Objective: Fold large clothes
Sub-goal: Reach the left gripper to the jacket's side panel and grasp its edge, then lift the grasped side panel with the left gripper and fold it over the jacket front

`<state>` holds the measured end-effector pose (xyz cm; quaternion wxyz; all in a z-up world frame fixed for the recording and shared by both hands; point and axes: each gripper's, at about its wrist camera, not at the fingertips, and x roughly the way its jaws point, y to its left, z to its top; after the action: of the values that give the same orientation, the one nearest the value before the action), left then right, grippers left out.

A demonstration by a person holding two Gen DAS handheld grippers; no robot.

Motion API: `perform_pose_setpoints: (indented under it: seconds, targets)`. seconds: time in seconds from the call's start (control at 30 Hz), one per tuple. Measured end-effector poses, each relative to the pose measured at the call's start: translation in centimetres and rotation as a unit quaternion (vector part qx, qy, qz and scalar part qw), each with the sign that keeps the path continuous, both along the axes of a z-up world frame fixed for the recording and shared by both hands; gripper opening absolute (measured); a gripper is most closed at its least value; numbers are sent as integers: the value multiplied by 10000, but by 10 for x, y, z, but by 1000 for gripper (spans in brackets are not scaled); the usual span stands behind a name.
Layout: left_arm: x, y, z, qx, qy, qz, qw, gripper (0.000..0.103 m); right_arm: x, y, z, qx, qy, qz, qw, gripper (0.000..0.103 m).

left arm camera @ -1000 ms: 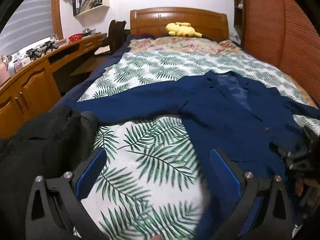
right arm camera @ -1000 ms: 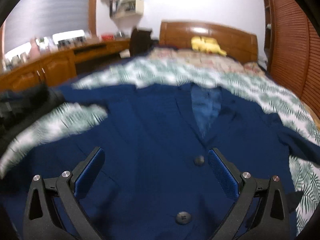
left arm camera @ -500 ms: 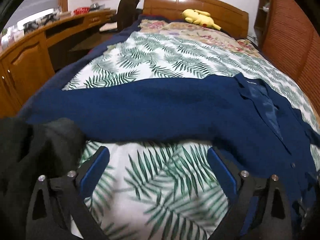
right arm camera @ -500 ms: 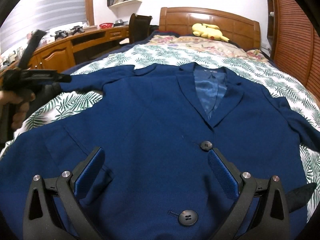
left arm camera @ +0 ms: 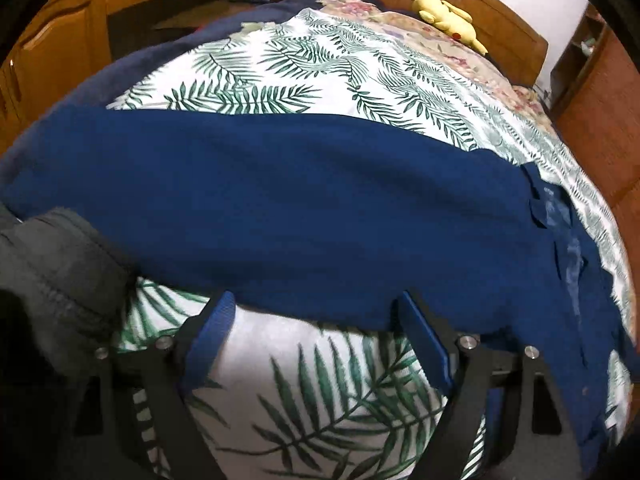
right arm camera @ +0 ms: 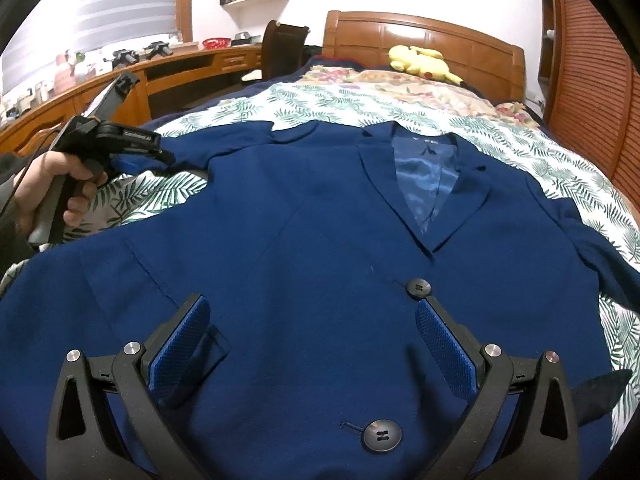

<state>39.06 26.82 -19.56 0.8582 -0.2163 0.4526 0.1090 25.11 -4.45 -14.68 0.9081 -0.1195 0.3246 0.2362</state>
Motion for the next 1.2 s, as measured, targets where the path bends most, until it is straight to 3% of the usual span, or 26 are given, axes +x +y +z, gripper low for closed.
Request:
perform_pose_setpoints:
  seconds: [0.17, 0.57, 0.73, 0.97, 1.2]
  targets:
    - [10, 3, -2, -73, 27, 44, 10000, 57, 0, 0, 0, -2, 9, 3, 10000, 103]
    - [20, 2, -5, 347, 253, -178, 9989, 4, 0, 1, 0, 0, 14, 6, 10000, 103]
    - [16, -12, 18, 686, 67, -284, 9972, 0, 0, 1, 0, 1, 10, 10, 10000, 103]
    - [8, -71, 89, 1268, -376, -883, 9873, 0, 2, -5, 2, 227, 133, 46, 9996, 103]
    - [-5, -141, 141, 1244, -554, -1566, 9782, 0, 3, -18, 8, 495, 232, -26, 9985, 103]
